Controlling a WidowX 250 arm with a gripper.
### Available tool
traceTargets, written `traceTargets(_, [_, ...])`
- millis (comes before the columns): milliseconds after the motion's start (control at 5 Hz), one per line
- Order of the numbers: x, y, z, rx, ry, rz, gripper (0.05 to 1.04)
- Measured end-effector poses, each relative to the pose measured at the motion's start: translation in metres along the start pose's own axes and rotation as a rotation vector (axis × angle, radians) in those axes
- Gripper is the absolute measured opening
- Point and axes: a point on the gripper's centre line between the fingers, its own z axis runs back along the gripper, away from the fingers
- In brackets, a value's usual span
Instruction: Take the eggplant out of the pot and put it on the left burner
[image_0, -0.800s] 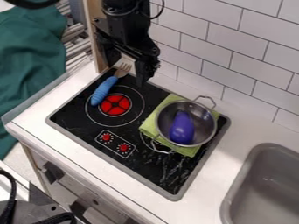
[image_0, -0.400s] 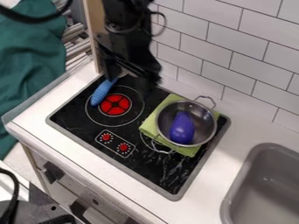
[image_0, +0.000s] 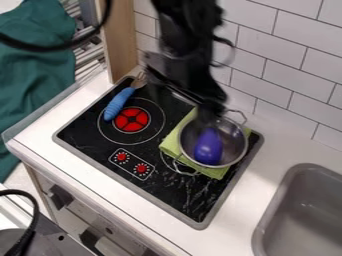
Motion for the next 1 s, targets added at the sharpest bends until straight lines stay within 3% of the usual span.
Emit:
traceTargets(200, [0.002, -0.024, -0.014, 0.001, 0.045, 0.087, 1.002])
traceTargets(400, [0.013, -0.031, -0.028, 0.033, 0.085, 0.181, 1.002])
traceTargets(1000, [0.023, -0.024, -0.068, 0.023, 0.148, 0.208, 1.002])
